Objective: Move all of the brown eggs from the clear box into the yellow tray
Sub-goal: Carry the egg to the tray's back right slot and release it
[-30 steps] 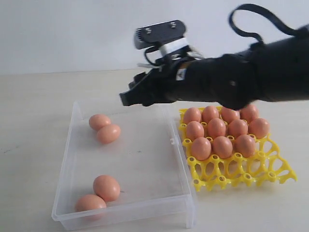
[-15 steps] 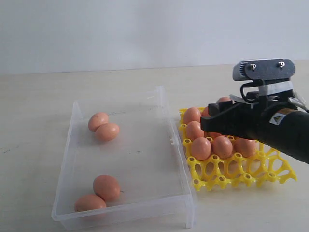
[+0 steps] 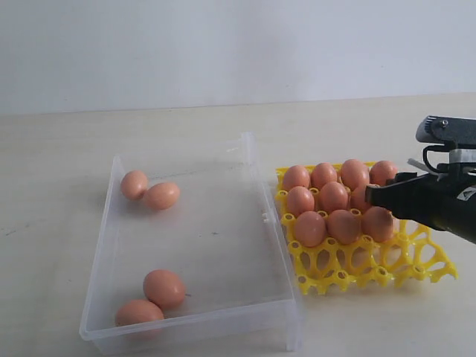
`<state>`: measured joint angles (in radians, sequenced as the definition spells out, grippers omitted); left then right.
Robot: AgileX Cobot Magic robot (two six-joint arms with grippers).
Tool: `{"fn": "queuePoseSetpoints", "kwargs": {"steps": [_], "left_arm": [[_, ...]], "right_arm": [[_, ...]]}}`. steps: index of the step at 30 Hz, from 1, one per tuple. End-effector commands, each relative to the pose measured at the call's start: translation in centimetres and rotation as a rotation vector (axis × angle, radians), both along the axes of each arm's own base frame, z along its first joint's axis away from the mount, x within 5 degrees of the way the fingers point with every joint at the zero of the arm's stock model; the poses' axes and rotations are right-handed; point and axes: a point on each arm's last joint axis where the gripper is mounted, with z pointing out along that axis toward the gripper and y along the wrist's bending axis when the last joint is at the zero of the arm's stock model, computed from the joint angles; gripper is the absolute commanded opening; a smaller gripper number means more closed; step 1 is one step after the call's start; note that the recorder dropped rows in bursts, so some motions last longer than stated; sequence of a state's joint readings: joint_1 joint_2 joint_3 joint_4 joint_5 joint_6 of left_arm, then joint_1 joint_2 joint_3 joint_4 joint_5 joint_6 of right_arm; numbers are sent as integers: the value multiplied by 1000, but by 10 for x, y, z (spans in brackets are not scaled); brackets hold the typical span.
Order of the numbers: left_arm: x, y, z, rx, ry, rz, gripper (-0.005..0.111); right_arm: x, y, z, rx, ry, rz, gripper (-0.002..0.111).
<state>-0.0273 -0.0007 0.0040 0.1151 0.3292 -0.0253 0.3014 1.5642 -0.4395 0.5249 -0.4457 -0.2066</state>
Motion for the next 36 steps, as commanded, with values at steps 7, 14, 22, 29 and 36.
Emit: {"fn": "queuePoseSetpoints", "kwargs": {"steps": [7,14,22,29,36], "left_arm": [[0,0,3,-3,-17,-2,0],[0,0,3,-3,-17,-2,0],[0,0,3,-3,-17,-2,0],[0,0,3,-3,-17,-2,0],[0,0,3,-3,-17,-2,0]], "right_arm": [[4,-6,-21,-43,40,-21,0],[4,-6,-21,-44,36,-22,0],[4,-6,-21,-72,36,0,0],[4,-6,-21,-72,36,1,23],[4,-6,-21,-72,36,0,46]]}}
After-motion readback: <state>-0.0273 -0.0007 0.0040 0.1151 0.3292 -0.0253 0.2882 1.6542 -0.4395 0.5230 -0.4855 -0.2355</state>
